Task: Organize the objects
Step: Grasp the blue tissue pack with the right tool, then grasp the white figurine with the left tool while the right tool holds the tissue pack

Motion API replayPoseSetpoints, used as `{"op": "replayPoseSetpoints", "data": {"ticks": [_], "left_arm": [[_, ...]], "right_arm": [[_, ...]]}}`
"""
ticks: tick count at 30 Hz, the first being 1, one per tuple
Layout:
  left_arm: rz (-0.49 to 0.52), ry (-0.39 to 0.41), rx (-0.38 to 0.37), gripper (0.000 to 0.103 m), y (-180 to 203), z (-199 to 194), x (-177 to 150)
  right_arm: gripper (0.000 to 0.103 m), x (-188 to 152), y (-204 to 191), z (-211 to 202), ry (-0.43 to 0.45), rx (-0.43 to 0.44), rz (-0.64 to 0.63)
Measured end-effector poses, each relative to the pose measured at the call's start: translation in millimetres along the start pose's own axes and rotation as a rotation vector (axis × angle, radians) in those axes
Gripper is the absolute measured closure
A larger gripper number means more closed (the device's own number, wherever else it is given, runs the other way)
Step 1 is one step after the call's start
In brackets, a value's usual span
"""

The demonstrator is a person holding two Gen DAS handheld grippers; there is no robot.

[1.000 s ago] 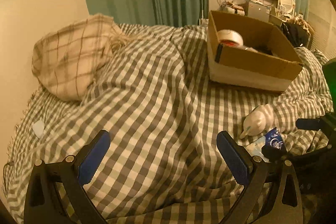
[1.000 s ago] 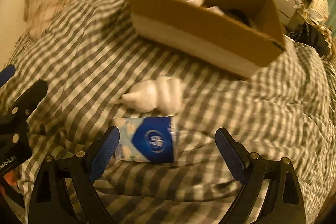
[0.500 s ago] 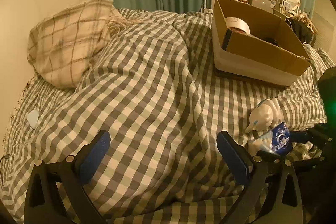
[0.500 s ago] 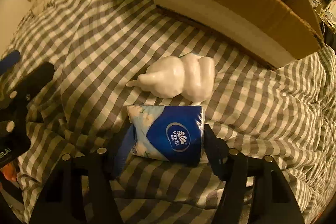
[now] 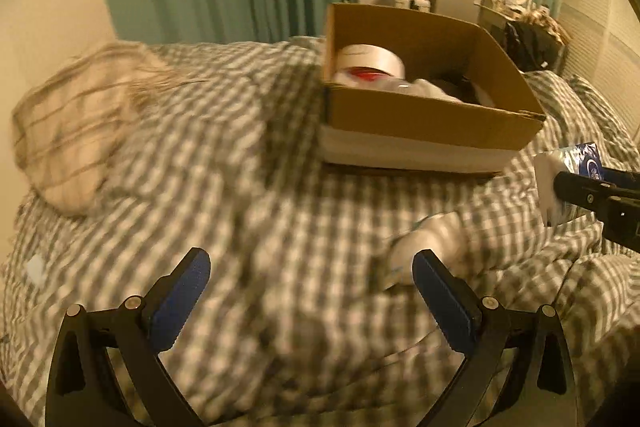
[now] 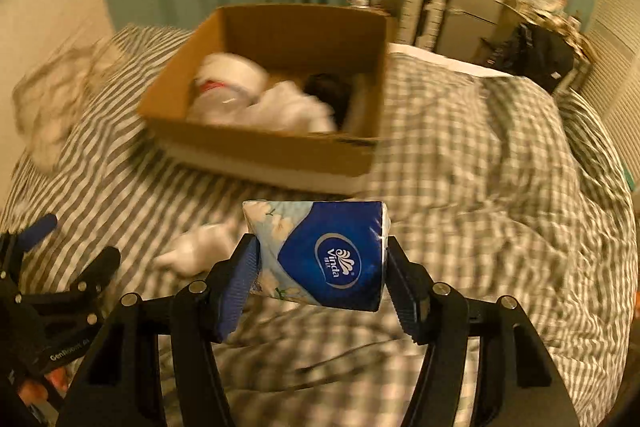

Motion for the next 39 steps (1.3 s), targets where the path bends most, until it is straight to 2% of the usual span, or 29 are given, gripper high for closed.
{"op": "replayPoseSetpoints", "data": {"ticks": [2,5,13,14,15,16,17,18,24,28,33,39], "left_arm": [[0.013,-0.028,-0.039,0.000,15.5,12.9,2.0],[0.062,-0.070,-0.054,0.000,34.7,33.2,0.6],[0.164,-0.143,-0.111,0.001,72.1,70.0,-15.2],[0.169,-0.149,-0.117,0.004,74.1,72.6,-16.7],[0.174,-0.159,-0.127,0.012,76.3,75.5,-19.0],[0.175,-0.171,-0.147,0.022,78.5,77.9,-21.4],[0.170,-0.180,-0.179,0.028,81.0,78.9,-23.3],[0.166,-0.183,-0.211,0.042,83.4,78.0,-24.2],[0.154,-0.138,-0.192,0.044,76.4,61.6,-17.5],[0.119,-0.080,-0.185,0.044,64.9,34.0,-3.5],[0.082,-0.023,-0.188,0.044,53.2,-7.1,11.5],[0.073,0.087,-0.174,0.044,31.3,-63.3,49.9]], "right_arm": [[0.042,-0.5,14.6,4.2,-0.008,0.007,0.045],[0.042,-2.7,24.3,11.6,-0.016,0.025,0.079],[0.042,-9.8,25.5,23.9,-0.044,0.069,0.096],[0.042,-10.1,25.3,25.0,-0.047,0.072,0.097],[0.042,-10.6,24.9,25.9,-0.049,0.073,0.099],[0.042,-10.8,24.8,26.5,-0.050,0.073,0.099],[0.042,-11.0,24.5,26.5,-0.051,0.073,0.098],[0.042,-11.3,23.9,26.5,-0.052,0.073,0.096],[0.042,-12.6,23.0,24.2,-0.051,0.057,0.086],[0.042,-11.6,22.6,12.1,-0.032,0.032,0.076],[0.042,-4.2,14.2,-23.4,0.029,0.012,0.043],[0.042,17.4,4.0,-77.1,0.140,0.009,0.025]]}}
Point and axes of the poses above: each gripper's, at about its wrist camera, not at the fingertips, and z roughly the way its jaws point, y to its right, x to its top, the point moved 8 cm from there along z, roughly the way its jaws point, and after that the axes turned 6 degrees about y, right-handed, at the moved point
